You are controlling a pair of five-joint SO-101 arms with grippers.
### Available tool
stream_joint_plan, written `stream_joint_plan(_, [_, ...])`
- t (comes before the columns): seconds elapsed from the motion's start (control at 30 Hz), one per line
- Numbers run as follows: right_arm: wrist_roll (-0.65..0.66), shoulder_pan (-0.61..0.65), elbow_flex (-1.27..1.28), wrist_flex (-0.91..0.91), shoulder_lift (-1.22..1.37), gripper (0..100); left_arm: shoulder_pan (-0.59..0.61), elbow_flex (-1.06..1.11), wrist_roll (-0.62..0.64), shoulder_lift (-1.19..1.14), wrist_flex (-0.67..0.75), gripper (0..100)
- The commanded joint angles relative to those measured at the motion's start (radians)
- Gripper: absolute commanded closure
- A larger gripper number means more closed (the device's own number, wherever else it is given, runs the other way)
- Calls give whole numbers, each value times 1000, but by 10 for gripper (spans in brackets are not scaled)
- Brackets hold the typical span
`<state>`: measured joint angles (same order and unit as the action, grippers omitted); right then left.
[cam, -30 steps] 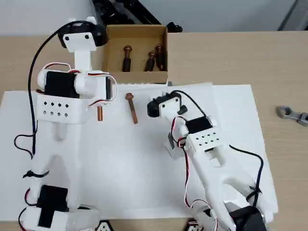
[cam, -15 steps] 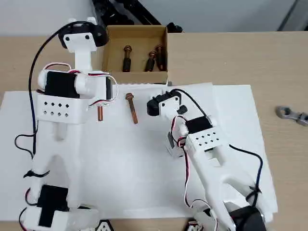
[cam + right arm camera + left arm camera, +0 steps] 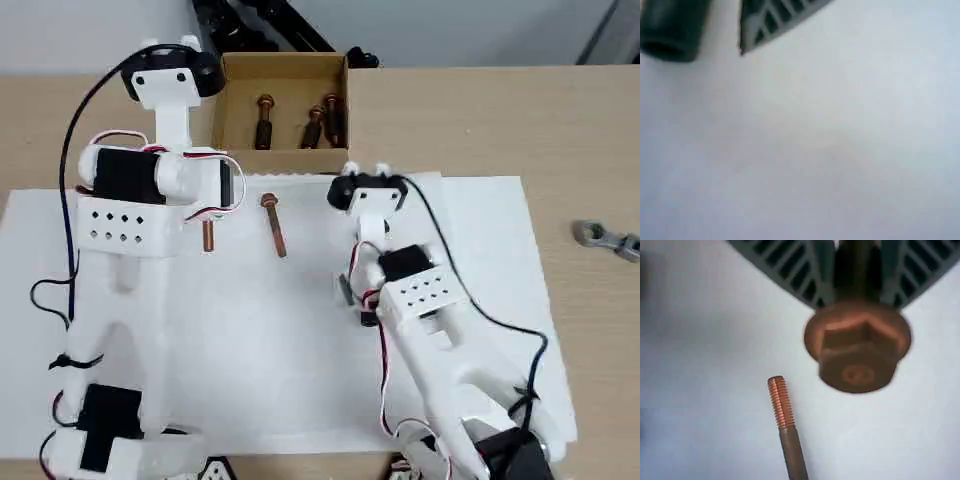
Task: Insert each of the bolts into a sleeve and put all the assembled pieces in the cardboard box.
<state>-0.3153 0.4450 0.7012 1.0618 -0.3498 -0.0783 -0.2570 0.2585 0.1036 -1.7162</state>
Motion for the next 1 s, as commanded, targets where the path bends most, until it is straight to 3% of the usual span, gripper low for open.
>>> stream_joint_plan(0.0, [-37, 47, -6, 27, -18, 794, 2, -1, -8, 51, 15, 994])
stream_joint_plan(0.33, [-34, 50, 3, 77, -18, 794, 2, -1, -8, 51, 12, 994])
stream_joint_plan(0.43, [25, 50, 32, 70, -18, 794, 2, -1, -8, 51, 8, 994])
stream_joint_plan(0.97, [66, 4, 126, -140, -16, 794, 2, -1, -21, 51, 6, 994])
